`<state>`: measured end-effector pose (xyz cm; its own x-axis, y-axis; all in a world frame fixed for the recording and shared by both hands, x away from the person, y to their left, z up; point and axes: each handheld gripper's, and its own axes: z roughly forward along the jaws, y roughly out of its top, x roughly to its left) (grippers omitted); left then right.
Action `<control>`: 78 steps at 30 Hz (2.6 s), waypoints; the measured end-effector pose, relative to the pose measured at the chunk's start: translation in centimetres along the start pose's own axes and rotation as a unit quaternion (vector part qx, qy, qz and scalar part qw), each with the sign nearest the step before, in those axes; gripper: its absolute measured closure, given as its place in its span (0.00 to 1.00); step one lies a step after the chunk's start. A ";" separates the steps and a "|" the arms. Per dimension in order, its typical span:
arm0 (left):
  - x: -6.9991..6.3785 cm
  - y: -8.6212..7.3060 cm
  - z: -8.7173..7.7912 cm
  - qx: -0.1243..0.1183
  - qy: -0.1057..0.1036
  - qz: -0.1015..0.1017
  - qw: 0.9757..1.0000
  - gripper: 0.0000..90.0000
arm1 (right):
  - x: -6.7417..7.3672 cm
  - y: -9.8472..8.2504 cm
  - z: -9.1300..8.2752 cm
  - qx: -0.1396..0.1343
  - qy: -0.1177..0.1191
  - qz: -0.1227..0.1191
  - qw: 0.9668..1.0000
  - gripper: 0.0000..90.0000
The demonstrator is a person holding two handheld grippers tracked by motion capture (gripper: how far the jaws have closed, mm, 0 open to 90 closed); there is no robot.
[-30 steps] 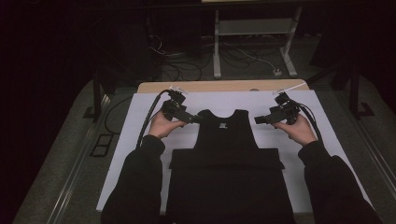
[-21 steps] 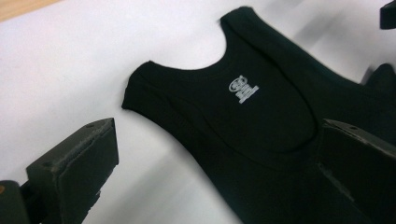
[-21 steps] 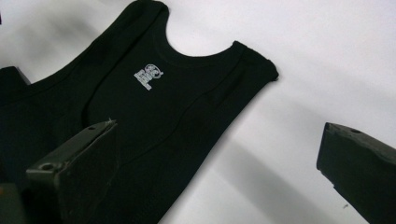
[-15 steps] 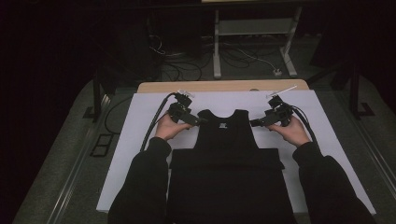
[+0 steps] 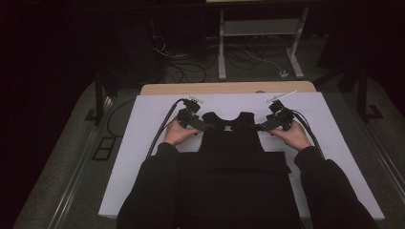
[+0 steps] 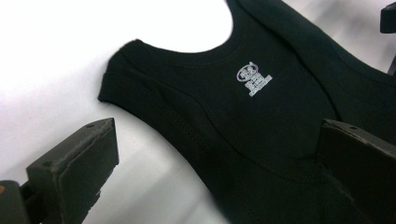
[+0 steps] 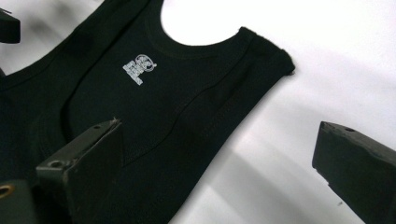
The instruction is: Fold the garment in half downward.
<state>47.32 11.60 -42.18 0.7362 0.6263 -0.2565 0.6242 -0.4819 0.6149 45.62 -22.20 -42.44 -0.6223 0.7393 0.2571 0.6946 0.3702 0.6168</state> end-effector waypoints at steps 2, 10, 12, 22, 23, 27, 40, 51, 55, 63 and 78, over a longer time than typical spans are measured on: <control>0.1 -0.1 0.3 0.002 -0.004 0.003 1.000 0.00 | 0.0 -0.1 0.2 0.002 0.000 -0.001 1.000 0.02; 0.1 -0.3 0.8 0.009 0.000 0.001 1.000 0.00 | 0.2 -0.3 1.1 0.009 0.009 0.000 1.000 0.03; 0.1 -0.4 0.9 0.017 0.001 0.005 1.000 0.00 | 0.3 -0.4 1.3 0.011 0.008 -0.004 1.000 0.03; 0.0 -1.0 1.6 0.018 0.004 -0.007 1.000 0.00 | 0.9 -0.5 2.2 0.019 0.006 -0.006 1.000 0.09; 0.1 -1.0 1.6 0.021 0.003 -0.006 1.000 0.00 | 0.9 -0.5 2.2 0.018 0.005 -0.007 1.000 0.09; 0.1 -1.1 1.7 0.021 0.006 -0.004 1.000 0.00 | 1.0 -0.6 2.4 0.019 0.000 -0.005 1.000 0.15; -1.0 -1.1 1.9 0.006 0.047 0.011 0.999 0.31 | 2.0 -0.6 2.9 0.009 -0.025 -0.012 1.000 0.37; -1.8 -1.5 2.1 -0.019 0.099 -0.020 0.995 0.75 | 3.2 -0.9 3.2 -0.012 -0.051 -0.004 0.999 0.69; -2.0 -1.5 2.1 -0.020 0.096 -0.034 0.995 0.85 | 3.3 -1.0 3.3 -0.017 -0.039 0.005 0.999 0.80; -3.0 -1.8 1.6 -0.024 0.087 -0.019 0.996 0.94 | 3.3 -1.1 3.0 -0.017 -0.012 0.026 0.999 0.91; -4.7 -2.2 -1.0 -0.062 0.042 -0.016 0.997 0.94 | 4.4 -1.9 -0.3 -0.050 0.033 0.035 0.998 0.92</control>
<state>42.25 10.36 -41.54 0.6888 0.6920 -0.2161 0.6053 -0.3849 0.6968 41.51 -19.80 -42.25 -0.5986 0.7209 0.3491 0.6996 0.2583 0.6662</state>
